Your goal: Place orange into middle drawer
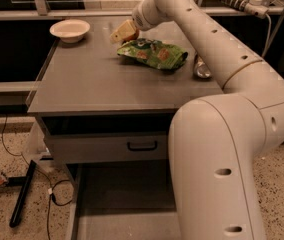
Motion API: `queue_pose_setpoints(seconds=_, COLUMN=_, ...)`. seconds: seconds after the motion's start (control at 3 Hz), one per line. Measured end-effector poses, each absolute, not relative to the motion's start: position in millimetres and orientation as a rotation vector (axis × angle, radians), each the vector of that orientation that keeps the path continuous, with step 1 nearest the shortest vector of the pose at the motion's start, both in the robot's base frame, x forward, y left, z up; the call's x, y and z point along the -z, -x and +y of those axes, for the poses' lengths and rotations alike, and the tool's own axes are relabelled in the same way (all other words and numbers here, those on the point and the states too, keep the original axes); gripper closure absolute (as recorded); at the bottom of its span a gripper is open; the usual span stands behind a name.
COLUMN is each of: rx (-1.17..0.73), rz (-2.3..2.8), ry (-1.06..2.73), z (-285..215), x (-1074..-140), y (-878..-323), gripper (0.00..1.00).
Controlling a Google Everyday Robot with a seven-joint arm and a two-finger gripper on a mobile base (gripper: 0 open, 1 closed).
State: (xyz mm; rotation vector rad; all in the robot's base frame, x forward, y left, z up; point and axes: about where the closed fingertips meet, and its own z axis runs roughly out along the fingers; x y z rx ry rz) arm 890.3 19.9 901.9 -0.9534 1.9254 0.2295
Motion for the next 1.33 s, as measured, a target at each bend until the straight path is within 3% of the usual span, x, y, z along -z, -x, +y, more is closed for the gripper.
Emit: queue_pose_setpoints(seconds=1.33, rx=-0.205, rz=1.931, ry=0.839, z=13.5, x=-899.9, y=-923.2, gripper=0.0)
